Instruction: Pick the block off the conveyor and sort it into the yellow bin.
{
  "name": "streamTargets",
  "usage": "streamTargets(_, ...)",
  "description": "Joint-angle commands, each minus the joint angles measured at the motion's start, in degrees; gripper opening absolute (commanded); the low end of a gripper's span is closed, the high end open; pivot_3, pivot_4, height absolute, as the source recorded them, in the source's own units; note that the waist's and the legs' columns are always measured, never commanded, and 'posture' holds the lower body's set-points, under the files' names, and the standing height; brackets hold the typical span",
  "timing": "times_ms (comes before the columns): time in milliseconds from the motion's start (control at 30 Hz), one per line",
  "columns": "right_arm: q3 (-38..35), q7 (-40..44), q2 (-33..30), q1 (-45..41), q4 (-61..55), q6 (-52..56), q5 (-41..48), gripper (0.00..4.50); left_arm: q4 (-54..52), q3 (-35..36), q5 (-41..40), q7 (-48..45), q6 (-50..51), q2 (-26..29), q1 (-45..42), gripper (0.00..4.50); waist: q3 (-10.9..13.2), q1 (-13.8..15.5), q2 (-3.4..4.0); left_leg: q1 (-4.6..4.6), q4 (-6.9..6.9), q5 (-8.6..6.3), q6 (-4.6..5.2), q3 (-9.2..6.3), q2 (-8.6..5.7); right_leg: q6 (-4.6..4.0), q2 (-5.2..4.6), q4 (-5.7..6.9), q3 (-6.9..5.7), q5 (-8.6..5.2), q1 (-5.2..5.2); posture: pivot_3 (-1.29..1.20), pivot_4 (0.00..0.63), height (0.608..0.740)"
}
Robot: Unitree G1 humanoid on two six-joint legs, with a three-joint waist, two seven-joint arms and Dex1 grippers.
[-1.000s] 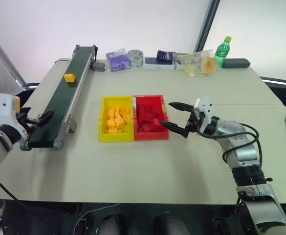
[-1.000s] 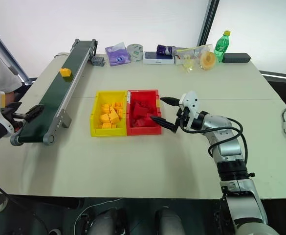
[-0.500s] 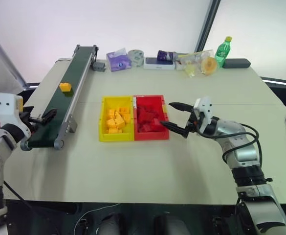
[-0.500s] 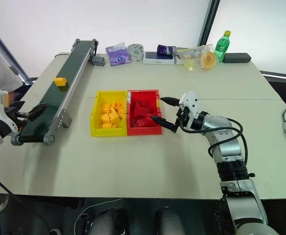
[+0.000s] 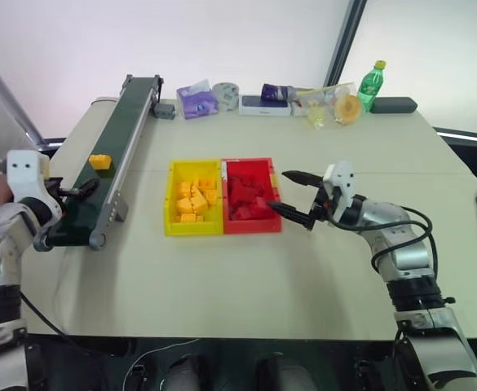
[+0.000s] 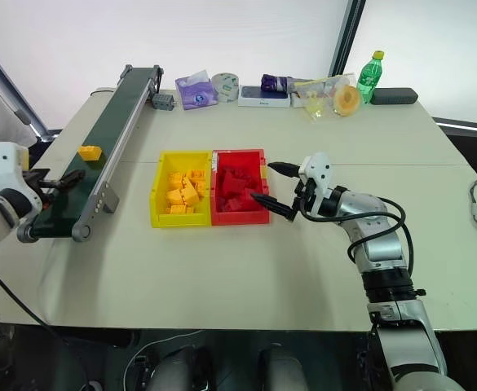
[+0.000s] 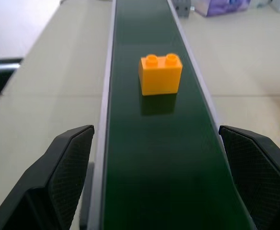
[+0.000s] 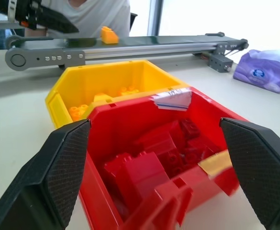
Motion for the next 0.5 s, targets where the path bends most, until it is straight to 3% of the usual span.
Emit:
streamTargets(33,-0.9,-0.2,-0.1,-0.1,-3.0,-0.1,1.0,4.50,3.1,-0.9,1.8,-1.0,-3.2,0.5,-2.5,4.42,0.0,0.0,0.00,0.00,0.00,0.00,0.00,0.01,0.00,0.00,0.00,0.00,0.00,0.00,0.00,0.00,0.150,0.740)
streamTargets(333,-1.5,-1.1,-0.6,1.3,-4.8,0.6,1.2,4.50,6.6,-2.8,2.9,-2.9,-5.0,-1.1,-5.5,4.42,0.0,0.1,0.00,-0.01,0.04,0.00,0.00,0.02,-0.01,0.00,-0.01,0.00,-0.02,0.00,0.00,0.00,0.150,0.740)
streamTargets(433,-1.5,-1.2,-0.6,1.4,-4.9,0.6,1.2,4.50,7.2,-2.7,3.0,-2.7,-5.0,-1.5,-5.4,3.56,0.0,0.1,0.00,-0.01,0.04,0.00,0.00,0.02,-0.01,0.00,-0.01,0.01,-0.02,0.00,0.00,0.00,0.150,0.740)
streamTargets(500,-1.5,-1.3,-0.7,1.4,-4.8,0.5,1.3,4.50,6.6,-2.5,2.9,-2.5,-4.7,-1.7,-5.3,2.68,0.0,0.1,0.00,-0.01,0.04,0.00,0.00,0.02,-0.01,0.00,-0.01,0.01,-0.02,0.00,0.00,0.00,0.150,0.740)
